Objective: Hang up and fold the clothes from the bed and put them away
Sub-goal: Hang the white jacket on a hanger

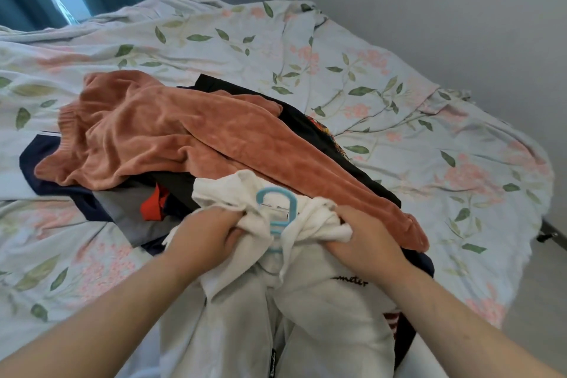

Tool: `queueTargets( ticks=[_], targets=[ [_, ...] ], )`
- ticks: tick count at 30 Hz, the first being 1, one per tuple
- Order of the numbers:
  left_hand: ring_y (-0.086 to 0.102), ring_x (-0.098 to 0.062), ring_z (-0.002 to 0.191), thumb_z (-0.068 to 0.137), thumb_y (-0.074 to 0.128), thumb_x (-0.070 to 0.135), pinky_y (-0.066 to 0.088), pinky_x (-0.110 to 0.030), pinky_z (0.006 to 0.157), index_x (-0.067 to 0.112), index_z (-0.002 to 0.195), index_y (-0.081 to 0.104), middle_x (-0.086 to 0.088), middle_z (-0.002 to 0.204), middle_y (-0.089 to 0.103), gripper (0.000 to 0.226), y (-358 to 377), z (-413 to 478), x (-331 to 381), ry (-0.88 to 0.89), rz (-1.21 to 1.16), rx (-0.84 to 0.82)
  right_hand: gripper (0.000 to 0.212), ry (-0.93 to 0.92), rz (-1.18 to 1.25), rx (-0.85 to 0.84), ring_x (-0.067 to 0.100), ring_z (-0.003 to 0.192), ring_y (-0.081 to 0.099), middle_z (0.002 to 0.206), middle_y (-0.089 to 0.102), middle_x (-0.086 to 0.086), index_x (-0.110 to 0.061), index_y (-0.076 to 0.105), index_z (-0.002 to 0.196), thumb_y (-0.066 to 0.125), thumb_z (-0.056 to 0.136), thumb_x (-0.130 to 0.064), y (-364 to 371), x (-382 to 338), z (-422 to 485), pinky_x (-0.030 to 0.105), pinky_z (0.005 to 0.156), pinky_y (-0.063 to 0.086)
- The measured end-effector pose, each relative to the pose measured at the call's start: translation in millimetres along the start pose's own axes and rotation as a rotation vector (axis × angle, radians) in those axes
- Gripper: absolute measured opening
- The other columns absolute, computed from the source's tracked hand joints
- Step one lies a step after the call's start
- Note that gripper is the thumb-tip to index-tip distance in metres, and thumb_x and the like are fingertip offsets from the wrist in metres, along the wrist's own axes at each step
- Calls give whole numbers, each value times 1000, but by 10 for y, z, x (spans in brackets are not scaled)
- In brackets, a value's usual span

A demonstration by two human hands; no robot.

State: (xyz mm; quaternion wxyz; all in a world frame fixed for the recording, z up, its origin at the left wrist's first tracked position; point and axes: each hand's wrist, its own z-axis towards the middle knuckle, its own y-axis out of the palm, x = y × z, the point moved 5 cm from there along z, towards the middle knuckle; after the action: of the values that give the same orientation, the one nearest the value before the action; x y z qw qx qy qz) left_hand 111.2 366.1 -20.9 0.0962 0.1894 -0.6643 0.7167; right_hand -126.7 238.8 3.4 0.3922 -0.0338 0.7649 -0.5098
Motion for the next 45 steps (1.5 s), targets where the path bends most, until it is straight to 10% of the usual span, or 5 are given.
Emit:
queueTargets(
  ticks=[12, 17, 25, 40, 45],
  targets=[
    [59, -31, 96, 98, 49, 44, 39, -37, 73, 19, 94, 55, -6, 101, 63, 26, -206, 1391, -260, -180, 159, -136, 79, 284, -126, 25, 32, 118, 54, 135, 55, 11, -16, 31, 147, 65, 86, -52, -410, 158, 1200, 36, 84, 43],
    [53, -39, 102, 94, 58, 43, 41, -45, 86, 12, 116, 60, -14, 112, 59, 38, -17, 1202, -274, -300, 90, 76, 54, -39, -370, 301, 36, 123, 45, 135, 50, 15, -11, 48, 137, 63, 88, -29, -68, -204, 833, 47, 106, 35],
    [51, -13, 63, 90, 61, 35, 40, -31, 58, 23, 73, 52, 6, 68, 55, 23, 121, 141, 122, -320, -255, 211, 39, -155, -240, 99, 28, 67, 61, 69, 60, 3, -17, 55, 69, 61, 93, -47, 660, -424, 6, 34, 57, 43],
    [58, -21, 81, 95, 51, 18, 42, -30, 69, 13, 85, 62, 4, 82, 61, 16, 668, -54, 69, -387, -337, -209, 19, 199, 301, -9, 21, 61, 59, 58, 63, 1, -15, 62, 73, 64, 90, -22, 731, -168, 1, 34, 66, 53],
    [55, -16, 66, 93, 53, 15, 43, -34, 60, 14, 78, 57, 1, 69, 58, 16, 621, -497, 60, -500, -463, 56, 5, -338, -54, 30, 30, 73, 57, 79, 61, 12, -6, 63, 81, 64, 86, -7, 981, -474, -467, 38, 62, 47]
  ],
)
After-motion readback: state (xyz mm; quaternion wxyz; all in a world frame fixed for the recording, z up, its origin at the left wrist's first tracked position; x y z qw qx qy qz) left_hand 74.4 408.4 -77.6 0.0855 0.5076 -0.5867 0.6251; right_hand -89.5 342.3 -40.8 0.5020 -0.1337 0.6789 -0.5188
